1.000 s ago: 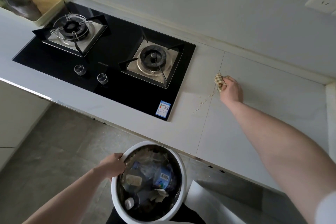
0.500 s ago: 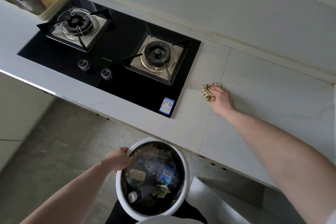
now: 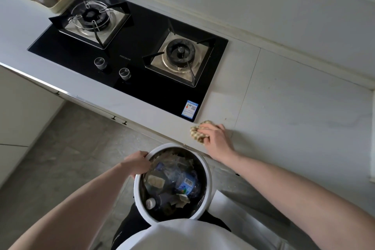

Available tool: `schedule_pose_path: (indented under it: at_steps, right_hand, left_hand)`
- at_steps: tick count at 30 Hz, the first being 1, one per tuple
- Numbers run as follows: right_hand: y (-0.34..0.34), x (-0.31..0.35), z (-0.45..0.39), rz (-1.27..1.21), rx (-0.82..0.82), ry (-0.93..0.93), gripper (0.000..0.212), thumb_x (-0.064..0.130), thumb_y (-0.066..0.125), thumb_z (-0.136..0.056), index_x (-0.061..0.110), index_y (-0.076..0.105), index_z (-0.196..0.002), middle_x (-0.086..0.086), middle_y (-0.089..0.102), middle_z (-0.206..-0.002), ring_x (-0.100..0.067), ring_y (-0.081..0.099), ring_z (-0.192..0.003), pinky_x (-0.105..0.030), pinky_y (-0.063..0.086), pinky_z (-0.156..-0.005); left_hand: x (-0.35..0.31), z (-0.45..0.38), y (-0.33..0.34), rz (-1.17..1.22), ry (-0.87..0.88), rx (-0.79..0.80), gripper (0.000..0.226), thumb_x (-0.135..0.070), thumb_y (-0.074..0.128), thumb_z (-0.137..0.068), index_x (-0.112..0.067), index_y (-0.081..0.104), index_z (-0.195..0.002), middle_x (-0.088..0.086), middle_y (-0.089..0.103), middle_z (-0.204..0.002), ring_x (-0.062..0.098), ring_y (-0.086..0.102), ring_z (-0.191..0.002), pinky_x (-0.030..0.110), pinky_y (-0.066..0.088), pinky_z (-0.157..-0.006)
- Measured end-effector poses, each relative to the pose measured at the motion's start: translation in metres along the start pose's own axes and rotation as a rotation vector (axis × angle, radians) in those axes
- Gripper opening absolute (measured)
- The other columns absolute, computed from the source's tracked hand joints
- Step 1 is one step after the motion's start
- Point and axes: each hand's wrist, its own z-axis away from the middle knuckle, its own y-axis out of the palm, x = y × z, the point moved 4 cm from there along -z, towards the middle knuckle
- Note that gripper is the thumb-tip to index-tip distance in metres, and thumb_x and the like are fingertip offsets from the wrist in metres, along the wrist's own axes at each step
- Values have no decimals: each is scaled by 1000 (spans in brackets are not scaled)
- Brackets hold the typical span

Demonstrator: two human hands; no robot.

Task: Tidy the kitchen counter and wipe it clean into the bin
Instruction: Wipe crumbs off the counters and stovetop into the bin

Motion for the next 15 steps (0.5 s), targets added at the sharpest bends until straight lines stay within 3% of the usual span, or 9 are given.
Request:
schedule_pose_path:
  at_steps: [5, 7, 9, 12, 15]
  right_hand:
    - [54, 57, 51, -177, 226, -4, 34, 9, 54, -97, 20, 69, -125, 12, 54, -126, -7, 48, -108, -20, 41, -96]
    - [68, 64, 64, -215, 284, -13, 32, 9, 51, -97, 17, 69, -123, 11, 55, -122, -6, 50, -105, -12, 37, -87]
    - [66, 62, 66, -249, 256, 16, 30, 11, 52, -97, 18, 69, -121, 13, 56, -119, -4, 52, -104, -8, 37, -85]
    - [39, 51, 54, -309, 135, 39, 31, 9, 55, -96, 12, 66, -124, 10, 56, -116, -9, 56, -102, -22, 52, -91]
    - [-6, 33, 30, -288, -59, 51, 30, 8, 55, -96, 8, 65, -125, 6, 56, -115, -7, 55, -99, -23, 53, -92]
  left_hand:
    - [-2, 2, 0, 21, -5, 14, 38, -16, 49, -86, -25, 68, -118, 0, 70, -95, 19, 70, -80, 26, 58, -57]
    - [-1, 1, 2, 30, -12, 18, 41, -14, 47, -85, -26, 68, -119, 0, 70, -96, 19, 70, -81, 27, 59, -57]
    - [1, 1, 2, 33, -14, 23, 41, -14, 47, -85, -26, 67, -118, 0, 70, -97, 19, 69, -81, 27, 60, -58]
    - [0, 3, 1, 30, -10, 19, 38, -15, 48, -87, -26, 67, -117, 0, 71, -96, 19, 70, -81, 27, 60, -58]
    - [-1, 5, 1, 41, -10, 26, 38, -13, 48, -86, -26, 67, -116, 0, 70, -94, 18, 70, -79, 27, 59, -55]
